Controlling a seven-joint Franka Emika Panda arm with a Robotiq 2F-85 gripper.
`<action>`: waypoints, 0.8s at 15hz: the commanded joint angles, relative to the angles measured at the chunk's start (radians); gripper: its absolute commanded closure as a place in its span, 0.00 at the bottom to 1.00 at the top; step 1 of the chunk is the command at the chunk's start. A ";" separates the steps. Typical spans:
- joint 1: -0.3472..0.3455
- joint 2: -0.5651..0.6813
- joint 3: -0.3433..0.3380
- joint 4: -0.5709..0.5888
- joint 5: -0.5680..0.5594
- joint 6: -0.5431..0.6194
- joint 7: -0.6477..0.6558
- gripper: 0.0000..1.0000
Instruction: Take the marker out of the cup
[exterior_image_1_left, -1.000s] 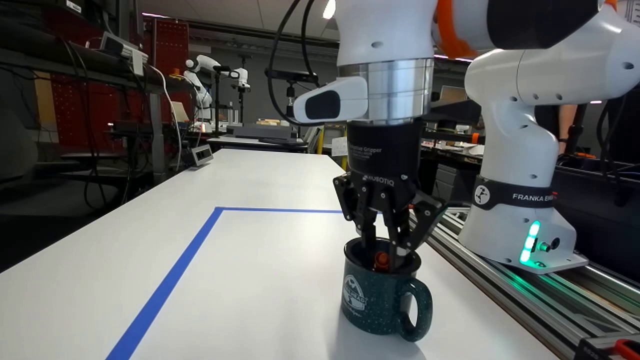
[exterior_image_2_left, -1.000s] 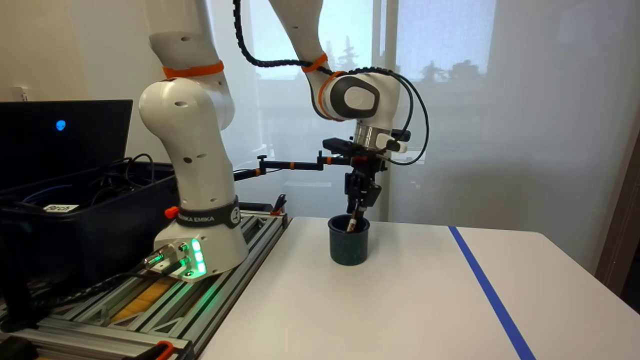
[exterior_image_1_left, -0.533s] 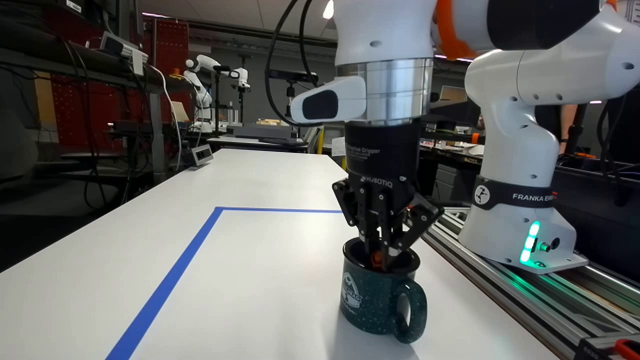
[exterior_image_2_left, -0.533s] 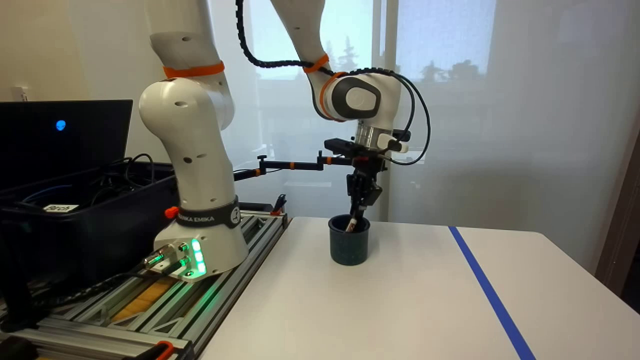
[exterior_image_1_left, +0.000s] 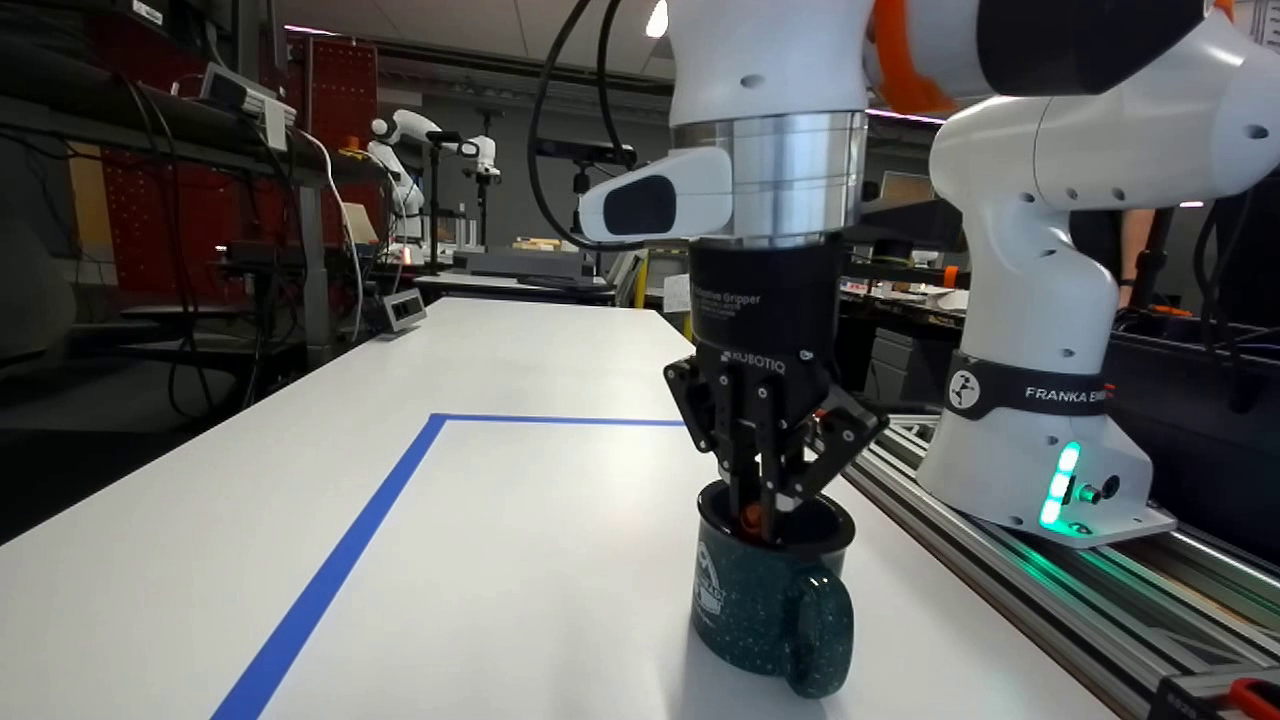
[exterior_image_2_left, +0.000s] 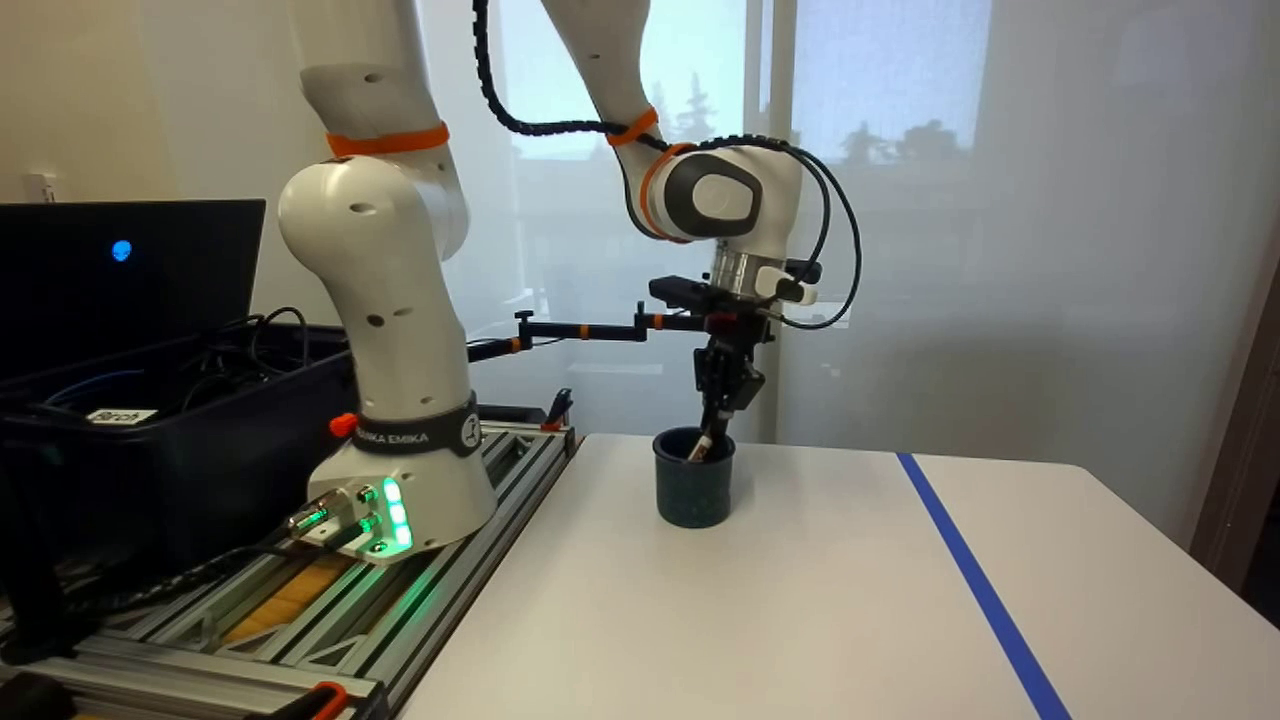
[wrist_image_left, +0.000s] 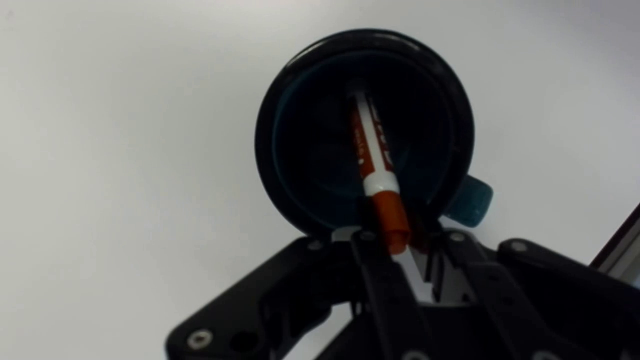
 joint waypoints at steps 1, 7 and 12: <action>0.012 -0.057 0.007 -0.001 0.032 -0.055 0.001 0.95; 0.005 -0.178 -0.003 0.011 0.029 -0.177 0.018 0.95; -0.035 -0.299 -0.027 0.015 -0.025 -0.276 0.070 0.95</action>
